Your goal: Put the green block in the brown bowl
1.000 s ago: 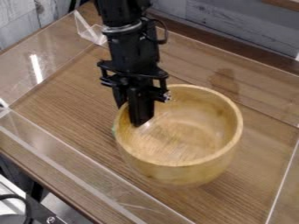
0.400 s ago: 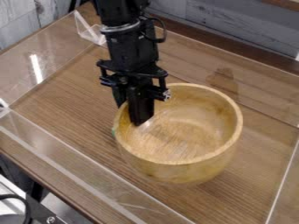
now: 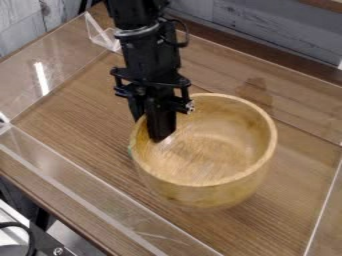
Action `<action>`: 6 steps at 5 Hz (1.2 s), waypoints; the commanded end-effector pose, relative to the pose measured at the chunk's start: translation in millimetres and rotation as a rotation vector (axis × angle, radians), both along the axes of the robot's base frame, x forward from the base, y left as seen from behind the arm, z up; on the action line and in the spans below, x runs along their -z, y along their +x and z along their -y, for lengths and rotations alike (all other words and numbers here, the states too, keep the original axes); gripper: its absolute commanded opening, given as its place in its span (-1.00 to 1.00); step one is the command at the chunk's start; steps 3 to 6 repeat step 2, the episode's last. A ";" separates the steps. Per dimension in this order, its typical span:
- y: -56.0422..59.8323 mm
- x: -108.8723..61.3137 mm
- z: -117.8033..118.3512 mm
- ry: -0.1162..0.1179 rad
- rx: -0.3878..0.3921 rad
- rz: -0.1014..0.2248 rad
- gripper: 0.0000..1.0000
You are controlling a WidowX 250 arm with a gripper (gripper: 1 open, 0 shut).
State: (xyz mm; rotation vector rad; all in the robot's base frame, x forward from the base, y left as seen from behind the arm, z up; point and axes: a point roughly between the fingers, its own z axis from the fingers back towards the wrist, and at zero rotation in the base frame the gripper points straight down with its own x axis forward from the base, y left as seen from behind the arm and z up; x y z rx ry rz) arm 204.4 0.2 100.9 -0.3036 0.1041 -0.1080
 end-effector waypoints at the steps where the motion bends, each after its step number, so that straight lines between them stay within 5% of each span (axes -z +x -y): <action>1: 5.4 -10.2 -2.8 0.001 -0.010 0.057 -1.00; 6: 5.3 -9.1 -3.2 -0.001 -0.012 0.057 -1.00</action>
